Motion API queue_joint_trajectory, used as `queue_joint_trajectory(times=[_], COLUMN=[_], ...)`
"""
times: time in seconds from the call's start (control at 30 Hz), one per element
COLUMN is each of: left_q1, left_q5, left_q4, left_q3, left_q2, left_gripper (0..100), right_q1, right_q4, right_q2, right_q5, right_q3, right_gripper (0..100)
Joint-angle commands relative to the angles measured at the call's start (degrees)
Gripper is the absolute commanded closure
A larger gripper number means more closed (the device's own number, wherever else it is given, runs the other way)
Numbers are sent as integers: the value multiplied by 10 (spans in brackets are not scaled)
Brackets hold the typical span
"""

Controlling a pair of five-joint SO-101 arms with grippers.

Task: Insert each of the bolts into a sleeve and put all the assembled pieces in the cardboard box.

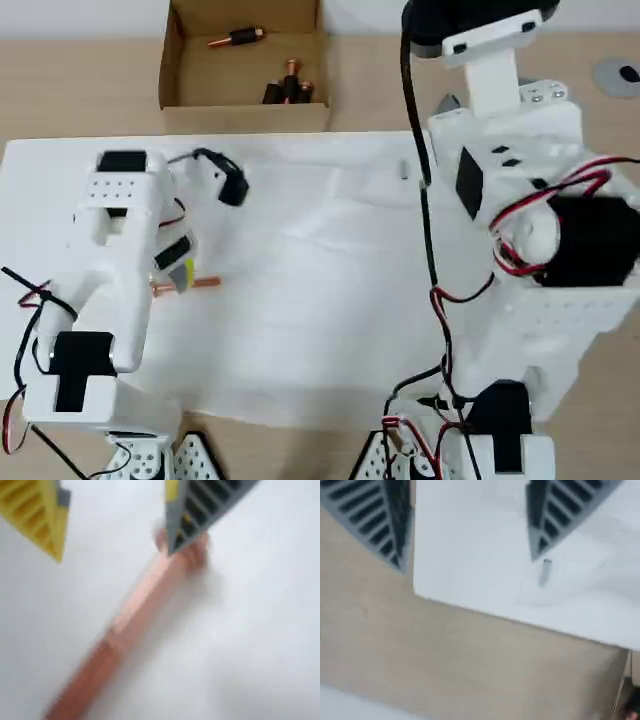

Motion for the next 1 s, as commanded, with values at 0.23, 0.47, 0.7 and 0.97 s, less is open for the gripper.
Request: queue_joint_trajectory(times=[0.23, 0.47, 0.7, 0.97], left_q1=[-52, -16, 5, 0], left_q5=[752, 951, 1050, 1101], left_q4=[64, 63, 63, 64], left_q3=[-98, -98, -97, -94], left_q2=[7, 30, 59, 124], left_gripper=[850, 847, 846, 848], right_q1=[-11, -44, -53, -51], right_q4=[7, 4, 5, 5], right_q2=[-15, -22, -27, -27], right_q5=[4, 4, 4, 7], right_q3=[65, 116, 131, 131], right_gripper=[800, 800, 800, 800])
